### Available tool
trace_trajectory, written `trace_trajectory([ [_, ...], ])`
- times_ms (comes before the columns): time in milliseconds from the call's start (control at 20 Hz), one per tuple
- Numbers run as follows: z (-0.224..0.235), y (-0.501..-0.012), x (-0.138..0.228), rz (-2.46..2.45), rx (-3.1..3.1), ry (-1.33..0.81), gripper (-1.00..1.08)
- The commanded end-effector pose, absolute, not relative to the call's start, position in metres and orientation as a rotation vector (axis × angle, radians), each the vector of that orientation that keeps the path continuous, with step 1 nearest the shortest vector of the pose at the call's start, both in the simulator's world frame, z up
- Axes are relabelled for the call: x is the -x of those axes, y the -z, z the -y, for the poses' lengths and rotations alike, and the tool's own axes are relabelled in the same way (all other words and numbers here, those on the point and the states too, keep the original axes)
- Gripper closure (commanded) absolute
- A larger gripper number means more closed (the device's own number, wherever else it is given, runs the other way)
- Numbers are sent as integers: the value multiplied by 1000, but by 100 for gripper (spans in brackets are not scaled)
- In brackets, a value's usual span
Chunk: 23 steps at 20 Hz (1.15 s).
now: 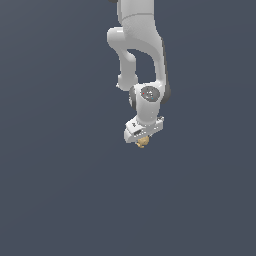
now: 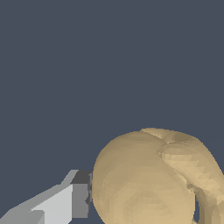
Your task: Pick up the object and move it to a goal position.
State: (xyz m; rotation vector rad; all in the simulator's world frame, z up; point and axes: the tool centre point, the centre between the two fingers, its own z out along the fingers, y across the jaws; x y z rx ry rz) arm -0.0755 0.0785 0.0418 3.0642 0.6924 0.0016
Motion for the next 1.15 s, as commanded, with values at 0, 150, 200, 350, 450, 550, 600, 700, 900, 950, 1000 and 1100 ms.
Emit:
trace_trajectory([
  [0, -79, -45, 71, -692, -3064, -3, 108],
  [150, -80, -52, 61, -692, -3065, -2, 108],
  [200, -81, -55, 57, -692, -3065, -2, 108],
  [350, -83, -64, 43, -692, -3065, -2, 108],
  [450, -84, -71, 32, -692, -3065, -2, 108],
  [550, -85, -77, 23, -692, -3065, -1, 108],
  [600, -86, -79, 20, -692, -3065, -1, 108],
  [700, -87, -84, 13, -692, -3065, -1, 108],
  [900, -88, -88, 5, -691, -3065, 0, 108],
  [950, -88, -89, 4, -691, -3065, 0, 108],
  [1000, -88, -89, 3, -691, -3065, 0, 108],
  [1100, -88, -89, 2, -691, -3065, 0, 108],
])
